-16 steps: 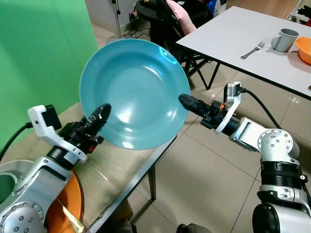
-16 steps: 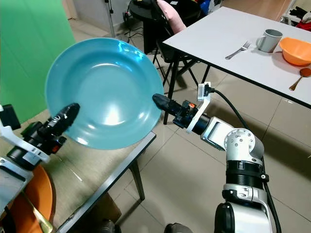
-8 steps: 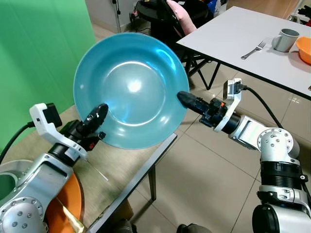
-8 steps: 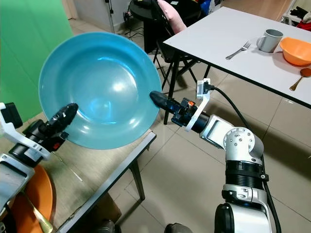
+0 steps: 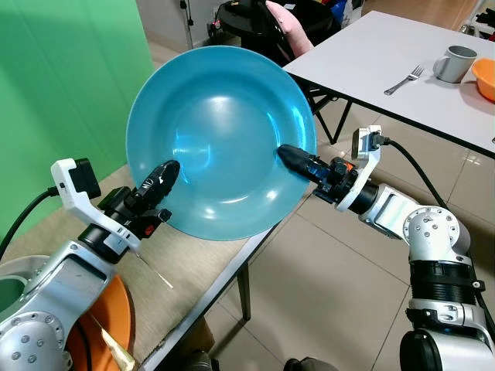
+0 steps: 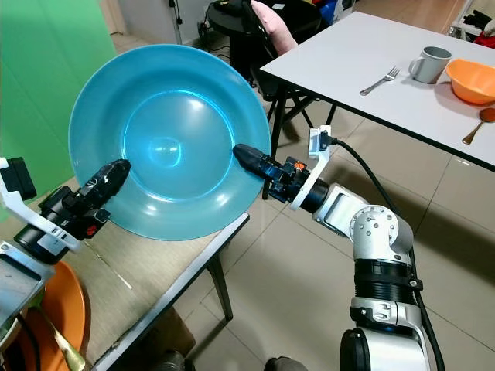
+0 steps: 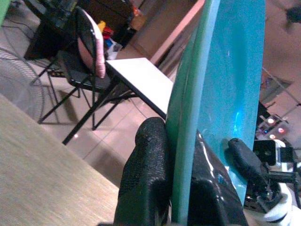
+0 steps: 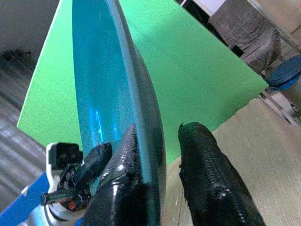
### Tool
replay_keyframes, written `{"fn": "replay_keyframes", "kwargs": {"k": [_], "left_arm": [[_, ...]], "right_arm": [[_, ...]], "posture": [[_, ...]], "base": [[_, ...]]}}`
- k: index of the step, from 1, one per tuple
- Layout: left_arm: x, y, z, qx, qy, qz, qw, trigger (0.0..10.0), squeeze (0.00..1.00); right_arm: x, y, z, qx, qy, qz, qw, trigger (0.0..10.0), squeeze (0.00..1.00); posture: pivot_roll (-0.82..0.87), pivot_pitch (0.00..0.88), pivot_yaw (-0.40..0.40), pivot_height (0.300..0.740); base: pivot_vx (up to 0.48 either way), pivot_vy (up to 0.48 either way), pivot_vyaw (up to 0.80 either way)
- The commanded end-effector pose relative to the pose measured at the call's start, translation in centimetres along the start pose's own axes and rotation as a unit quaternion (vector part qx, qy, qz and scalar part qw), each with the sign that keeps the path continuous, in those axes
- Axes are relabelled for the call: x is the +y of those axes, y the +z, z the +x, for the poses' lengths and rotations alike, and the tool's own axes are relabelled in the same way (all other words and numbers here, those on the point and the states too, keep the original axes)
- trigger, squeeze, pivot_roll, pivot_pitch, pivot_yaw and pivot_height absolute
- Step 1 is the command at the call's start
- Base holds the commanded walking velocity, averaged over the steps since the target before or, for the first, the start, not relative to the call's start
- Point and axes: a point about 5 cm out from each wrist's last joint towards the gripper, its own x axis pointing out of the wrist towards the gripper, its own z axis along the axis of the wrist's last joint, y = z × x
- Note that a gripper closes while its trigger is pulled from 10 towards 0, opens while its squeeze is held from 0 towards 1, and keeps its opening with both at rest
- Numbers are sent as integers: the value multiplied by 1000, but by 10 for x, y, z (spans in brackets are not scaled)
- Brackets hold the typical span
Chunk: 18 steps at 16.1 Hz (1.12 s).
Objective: Setting the table
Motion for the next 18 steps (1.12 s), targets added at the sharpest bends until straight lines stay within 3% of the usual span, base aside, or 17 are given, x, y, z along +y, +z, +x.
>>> {"fn": "replay_keyframes", "kwargs": {"k": [1, 2, 3, 4, 5, 13, 14, 15, 16, 18], "left_arm": [[-9, 3, 2, -1, -38, 1, 999, 0, 0], [-9, 3, 2, 0, -38, 1, 999, 0, 0], [-9, 3, 2, 4, -40, 2, 999, 0, 0], [-9, 2, 3, 5, -41, 3, 999, 0, 0], [-9, 2, 3, 6, -39, 5, 999, 0, 0], [-3, 2, 6, 14, -15, 22, 1000, 0, 0], [-2, 2, 6, 15, -9, 27, 999, 2863, 0], [0, 6, 7, 3, -1, 28, 1000, 10000, 204], [0, 6, 7, 1, -1, 27, 1000, 10000, 1000], [-1, 7, 8, -2, -4, 24, 1000, 10000, 1000]], "right_arm": [[5, 2, 3, 12, 2, -25, 1000, 10000, 1000], [5, 1, 3, 16, 0, -28, 999, 10000, 1000], [4, 0, 3, 21, -2, -25, 999, 8627, 0], [2, -1, 2, 24, -6, -23, 999, 6196, 0], [2, -1, 2, 24, -6, -19, 1000, 0, 0], [0, 0, 1, 19, -20, -30, 999, 0, 0], [0, 0, 1, 18, -19, -29, 999, 0, 0], [1, 0, 0, 14, -17, -26, 999, 0, 0], [1, 0, 0, 14, -17, -26, 999, 0, 0], [1, 1, -1, 11, -17, -25, 999, 0, 0]], "posture": [[18, 37, 62, 740], [16, 36, 62, 740], [14, 32, 62, 740], [12, 30, 63, 740], [12, 30, 63, 740], [5, 19, 62, 740], [4, 19, 62, 740], [4, 19, 62, 740], [3, 20, 62, 740], [3, 21, 62, 740]], "base": [[0, 0, 0], [0, 0, 0], [0, 0, 0], [0, 0, 0], [0, 0, 0], [0, 0, 0], [0, 0, 0], [0, 0, 0], [0, 0, 0], [0, 0, 0]]}}
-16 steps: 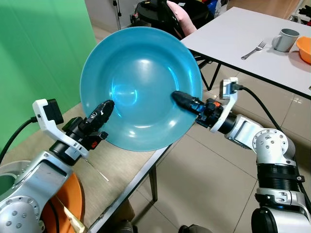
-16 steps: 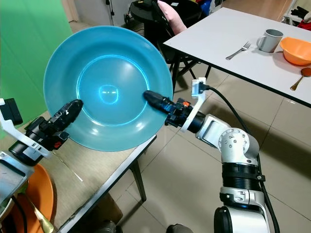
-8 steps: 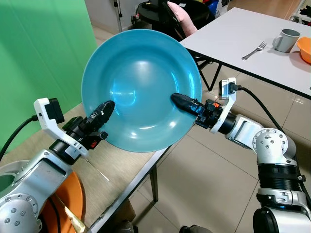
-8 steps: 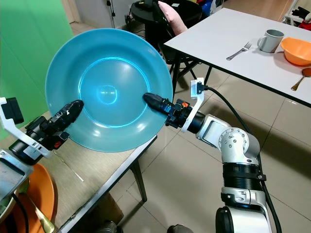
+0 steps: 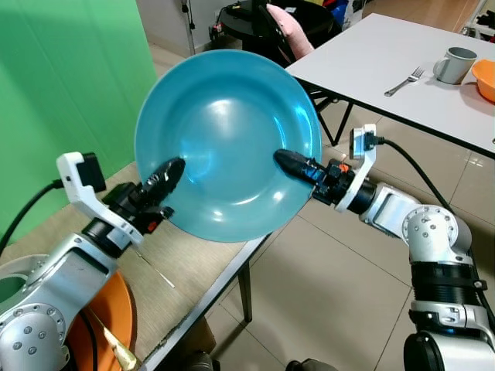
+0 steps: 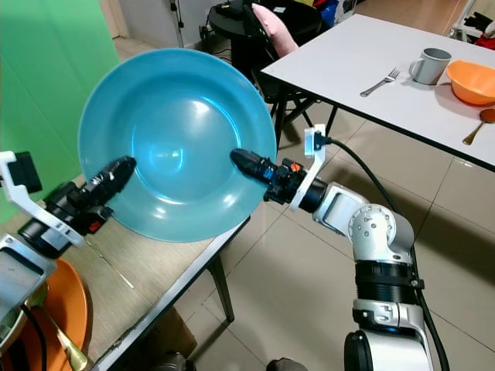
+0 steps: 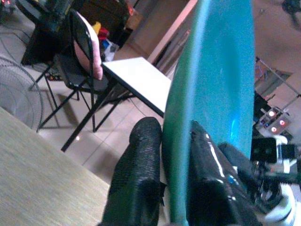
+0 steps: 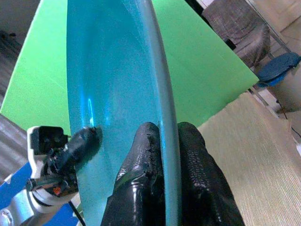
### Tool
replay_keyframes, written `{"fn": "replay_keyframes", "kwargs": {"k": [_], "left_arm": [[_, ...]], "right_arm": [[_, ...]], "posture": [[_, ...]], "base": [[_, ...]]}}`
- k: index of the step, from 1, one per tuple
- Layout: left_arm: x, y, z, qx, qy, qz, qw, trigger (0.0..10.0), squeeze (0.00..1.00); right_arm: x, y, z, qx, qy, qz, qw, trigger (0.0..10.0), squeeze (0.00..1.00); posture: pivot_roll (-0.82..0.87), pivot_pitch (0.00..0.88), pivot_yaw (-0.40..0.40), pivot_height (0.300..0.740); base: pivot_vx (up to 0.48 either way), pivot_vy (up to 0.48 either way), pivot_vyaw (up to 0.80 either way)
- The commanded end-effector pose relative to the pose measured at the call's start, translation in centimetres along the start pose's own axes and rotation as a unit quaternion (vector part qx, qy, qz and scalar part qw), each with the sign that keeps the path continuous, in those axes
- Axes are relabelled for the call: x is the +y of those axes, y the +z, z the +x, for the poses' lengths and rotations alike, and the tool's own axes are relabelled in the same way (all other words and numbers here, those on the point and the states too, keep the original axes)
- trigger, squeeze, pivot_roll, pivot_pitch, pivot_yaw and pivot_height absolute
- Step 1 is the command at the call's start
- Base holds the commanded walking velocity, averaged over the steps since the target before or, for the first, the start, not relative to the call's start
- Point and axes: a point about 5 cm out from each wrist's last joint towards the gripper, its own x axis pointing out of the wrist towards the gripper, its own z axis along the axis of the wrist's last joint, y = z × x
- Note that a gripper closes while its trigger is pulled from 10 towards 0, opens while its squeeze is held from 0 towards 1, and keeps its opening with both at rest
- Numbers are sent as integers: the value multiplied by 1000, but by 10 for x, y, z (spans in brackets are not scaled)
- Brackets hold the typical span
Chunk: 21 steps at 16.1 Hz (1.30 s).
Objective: Setting the table
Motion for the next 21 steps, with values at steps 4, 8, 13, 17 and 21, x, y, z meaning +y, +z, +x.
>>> {"fn": "replay_keyframes", "kwargs": {"k": [4, 8, 13, 17, 21], "left_arm": [[-1, 5, -1, -21, 11, 16, 1000, 10000, 0], [-4, 5, -4, -33, 1, 3, 999, 10000, 0], [2, -5, -8, -6, 67, 79, 995, 10000, 0], [-6, -14, 8, -12, 136, 256, 957, 10000, 0], [-20, -17, 19, -29, 117, 326, 938, 10000, 0]], "right_arm": [[-7, 16, -12, -56, -43, -5, 997, 0, 0], [-9, 32, -33, -100, -65, -1, 993, 0, 0], [-6, 44, -74, -136, -186, -48, 972, 10000, 0], [13, 31, -72, -117, -308, -193, 924, 10000, 0], [26, 29, -65, -142, -356, -265, 885, 10000, 0]], "posture": [[0, 24, 58, 740], [-4, 27, 55, 740], [-13, 14, 37, 740], [-49, 10, 25, 740], [-60, 12, 19, 740]], "base": [[0, 0, 0], [0, 0, 0], [0, 0, 0], [0, 0, 0], [0, 0, -780]]}}
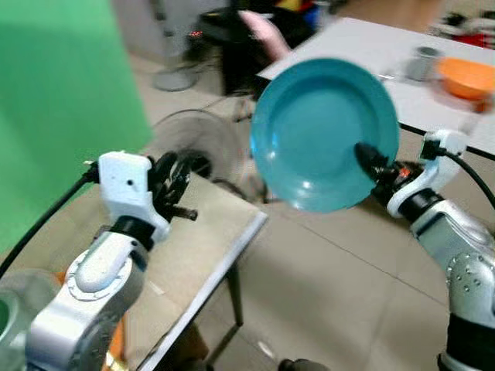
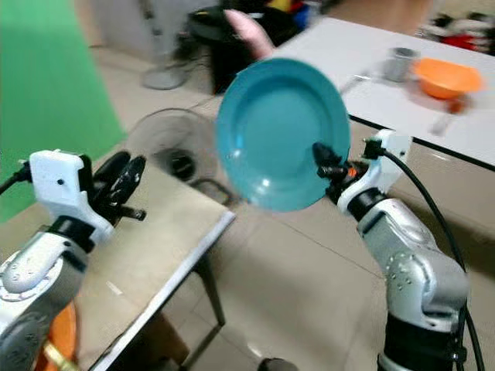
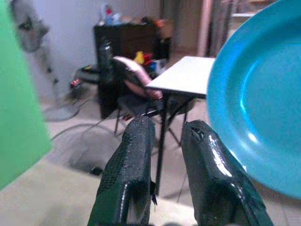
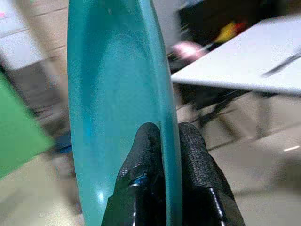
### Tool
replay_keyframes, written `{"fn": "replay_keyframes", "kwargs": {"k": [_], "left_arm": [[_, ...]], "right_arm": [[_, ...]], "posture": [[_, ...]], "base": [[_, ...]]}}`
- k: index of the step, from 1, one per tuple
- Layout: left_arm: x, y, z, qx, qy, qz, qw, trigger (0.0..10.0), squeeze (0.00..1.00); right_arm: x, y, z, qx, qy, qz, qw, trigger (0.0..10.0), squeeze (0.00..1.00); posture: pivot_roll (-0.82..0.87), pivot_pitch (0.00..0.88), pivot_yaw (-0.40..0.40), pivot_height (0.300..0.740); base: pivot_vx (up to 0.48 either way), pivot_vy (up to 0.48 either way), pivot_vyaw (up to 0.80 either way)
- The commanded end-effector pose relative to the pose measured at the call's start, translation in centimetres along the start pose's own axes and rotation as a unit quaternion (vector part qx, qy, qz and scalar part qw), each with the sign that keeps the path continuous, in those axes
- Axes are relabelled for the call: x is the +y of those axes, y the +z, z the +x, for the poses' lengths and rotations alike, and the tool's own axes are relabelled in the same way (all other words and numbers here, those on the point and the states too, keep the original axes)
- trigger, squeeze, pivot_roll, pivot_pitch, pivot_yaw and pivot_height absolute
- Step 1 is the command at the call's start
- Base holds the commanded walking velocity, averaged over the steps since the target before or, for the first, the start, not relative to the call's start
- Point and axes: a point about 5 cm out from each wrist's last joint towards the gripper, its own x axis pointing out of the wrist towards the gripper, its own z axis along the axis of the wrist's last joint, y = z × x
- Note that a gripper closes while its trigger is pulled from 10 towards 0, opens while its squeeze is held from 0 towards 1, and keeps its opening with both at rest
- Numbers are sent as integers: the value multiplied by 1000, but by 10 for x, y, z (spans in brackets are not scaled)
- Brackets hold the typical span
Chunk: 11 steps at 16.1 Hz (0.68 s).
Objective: Setting the table
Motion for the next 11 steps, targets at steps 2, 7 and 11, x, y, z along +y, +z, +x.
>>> {"fn": "replay_keyframes", "kwargs": {"k": [2, 7, 11], "left_arm": [[-2, 0, 2, -11, 11, 21, 1000, 10000, 0], [-12, -7, 4, -21, 32, 23, 999, 10000, 0], [-11, -11, 1, -19, 38, 29, 999, 10000, 0]], "right_arm": [[3, 10, -4, -46, -36, -28, 998, 10000, 0], [13, -2, -6, -28, -55, -90, 994, 10000, 0], [22, -16, -8, -5, -47, -113, 992, 10000, 0]], "posture": [[-67, 14, 18, 740], [-72, 17, 10, 740], [-69, 20, 7, 740]], "base": [[0, 0, -784], [0, 0, -603], [124, 0, 0]]}}
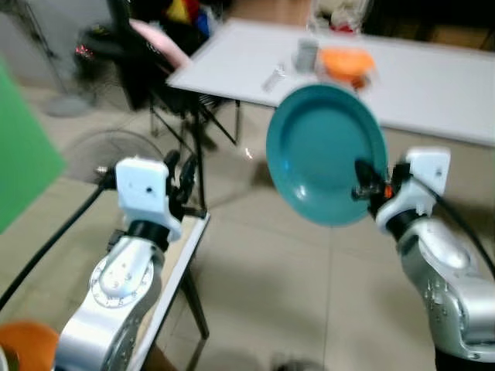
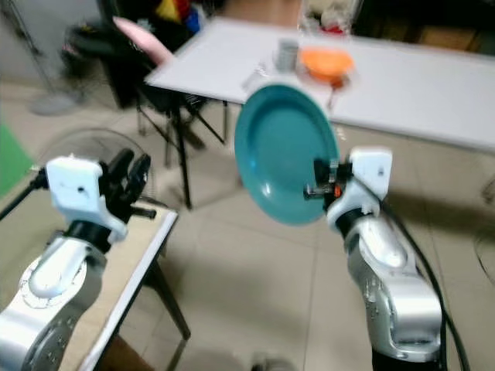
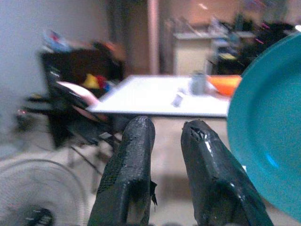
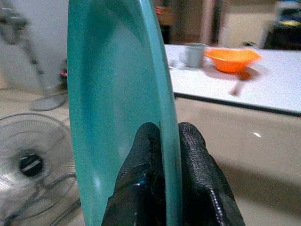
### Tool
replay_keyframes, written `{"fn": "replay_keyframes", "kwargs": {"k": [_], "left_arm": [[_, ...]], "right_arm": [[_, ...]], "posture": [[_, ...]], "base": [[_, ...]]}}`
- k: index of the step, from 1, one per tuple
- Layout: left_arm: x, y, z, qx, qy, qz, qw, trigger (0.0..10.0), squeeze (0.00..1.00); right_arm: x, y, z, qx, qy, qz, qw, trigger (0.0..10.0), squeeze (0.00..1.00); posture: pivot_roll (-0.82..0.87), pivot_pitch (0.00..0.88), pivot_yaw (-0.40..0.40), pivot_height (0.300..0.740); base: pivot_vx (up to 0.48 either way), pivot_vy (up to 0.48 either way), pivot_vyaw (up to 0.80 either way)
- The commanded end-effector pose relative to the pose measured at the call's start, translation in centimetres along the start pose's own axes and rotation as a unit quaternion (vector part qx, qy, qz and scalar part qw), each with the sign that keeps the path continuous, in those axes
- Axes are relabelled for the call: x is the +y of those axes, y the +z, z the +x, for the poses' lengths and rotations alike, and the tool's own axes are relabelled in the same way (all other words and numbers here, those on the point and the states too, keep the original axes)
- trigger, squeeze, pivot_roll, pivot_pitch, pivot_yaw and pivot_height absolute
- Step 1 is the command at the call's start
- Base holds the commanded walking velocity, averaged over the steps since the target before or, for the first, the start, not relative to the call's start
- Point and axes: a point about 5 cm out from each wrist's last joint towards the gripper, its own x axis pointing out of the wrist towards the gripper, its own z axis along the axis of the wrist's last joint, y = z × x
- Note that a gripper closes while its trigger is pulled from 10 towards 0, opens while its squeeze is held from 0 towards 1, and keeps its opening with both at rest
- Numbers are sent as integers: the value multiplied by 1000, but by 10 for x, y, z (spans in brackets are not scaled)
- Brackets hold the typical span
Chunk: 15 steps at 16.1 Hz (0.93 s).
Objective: Setting the table
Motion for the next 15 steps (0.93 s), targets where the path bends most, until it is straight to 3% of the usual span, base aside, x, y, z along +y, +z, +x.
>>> {"fn": "replay_keyframes", "kwargs": {"k": [1, 6, 15], "left_arm": [[-2, -3, -2, 7, -3, 4, 1000, 10000, 0], [-2, -6, -1, 10, -8, 4, 1000, 10000, 0], [-2, -11, -5, 16, -14, -3, 1000, 10000, 0]], "right_arm": [[6, 10, 0, -28, 11, -4, 1000, 10000, 0], [5, 8, 0, -27, -1, 9, 1000, 10000, 0], [7, 8, -2, -31, 0, 13, 999, 10000, 0]], "posture": [[-69, 20, 7, 740], [-72, 14, 8, 740], [-79, 2, 10, 740]], "base": [[251, 0, 0], [250, 0, 0], [270, 0, -671]]}}
